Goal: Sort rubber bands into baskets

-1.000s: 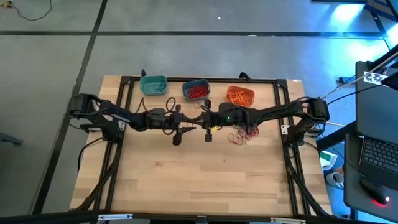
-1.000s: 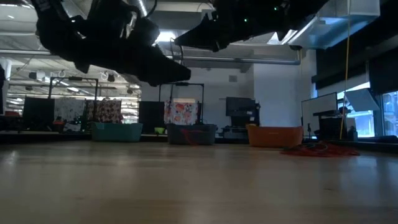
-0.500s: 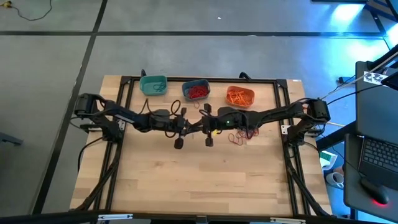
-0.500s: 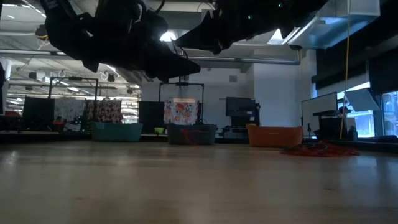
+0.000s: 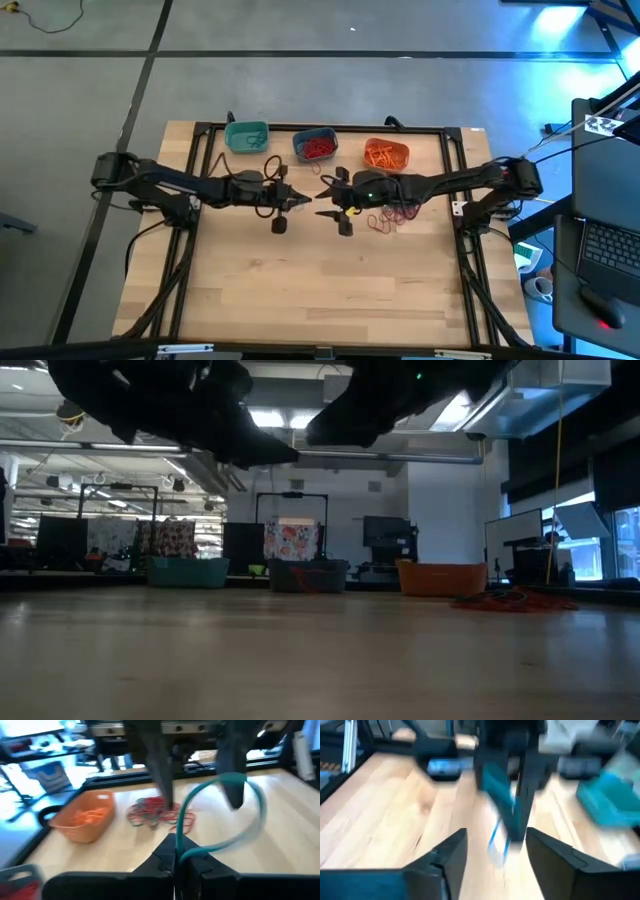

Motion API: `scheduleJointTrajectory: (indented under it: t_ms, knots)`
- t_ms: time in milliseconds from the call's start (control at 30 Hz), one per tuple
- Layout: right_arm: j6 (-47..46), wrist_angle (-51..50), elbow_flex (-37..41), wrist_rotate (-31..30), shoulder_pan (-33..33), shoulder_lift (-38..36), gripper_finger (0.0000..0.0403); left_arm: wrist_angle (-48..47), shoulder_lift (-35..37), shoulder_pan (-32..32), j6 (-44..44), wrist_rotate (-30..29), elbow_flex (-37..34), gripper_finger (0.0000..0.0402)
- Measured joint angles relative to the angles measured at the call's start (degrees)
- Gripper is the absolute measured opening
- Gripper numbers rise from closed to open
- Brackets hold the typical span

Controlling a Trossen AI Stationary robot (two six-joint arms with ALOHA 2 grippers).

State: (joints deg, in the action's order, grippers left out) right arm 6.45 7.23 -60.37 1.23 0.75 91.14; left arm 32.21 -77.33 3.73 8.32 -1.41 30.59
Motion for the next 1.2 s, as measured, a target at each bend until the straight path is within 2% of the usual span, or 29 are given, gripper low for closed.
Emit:
scheduleJointTrajectory:
  t_ms: [133,300,400,600,733,833,900,967,1133,1200]
  knots:
    - [-4.3,-9.2,-0.6,0.2,0.0,-3.5,0.023,-6.7,5.2,0.2,1.7,-5.5,-0.2,0.0005]
    - [-9.4,-16.9,0.7,0.8,2.3,-4.4,0.0233,-16.0,11.9,1.9,3.9,-13.3,-0.2,0.0005]
    - [-11.4,-15.7,3.8,0.2,4.3,-4.0,0.0233,-20.4,15.6,4.1,5.2,-17.6,-0.2,0.0005]
    - [-11.8,-5.7,11.4,-7.6,7.3,-2.9,0.0232,-25.8,19.0,12.4,7.3,-26.1,-0.2,0.0005]
    - [-9.8,-1.6,13.5,-12.1,6.7,-2.2,0.0232,-24.7,17.4,20.3,7.1,-27.0,-0.2,0.0005]
    - [-9.2,-0.1,13.2,-13.3,6.3,-2.0,0.0232,-24.0,15.2,25.4,6.6,-26.9,-0.2,0.0005]
    - [-9.2,-0.4,13.3,-13.3,6.2,-1.9,0.0232,-24.9,13.6,27.7,5.4,-25.6,-0.2,0.0005]
    - [-9.2,-0.6,13.3,-13.3,6.3,-1.9,0.0232,-27.0,11.9,28.9,2.0,-21.7,-0.2,0.0005]
    - [-9.1,-0.6,13.3,-13.3,6.3,-1.9,0.0232,-31.6,6.8,28.7,-2.1,-0.5,-0.3,0.0013]
    - [-9.1,-0.4,13.3,-13.3,6.3,-1.9,0.0232,-31.5,4.4,27.5,-2.5,4.1,-0.3,0.0027]
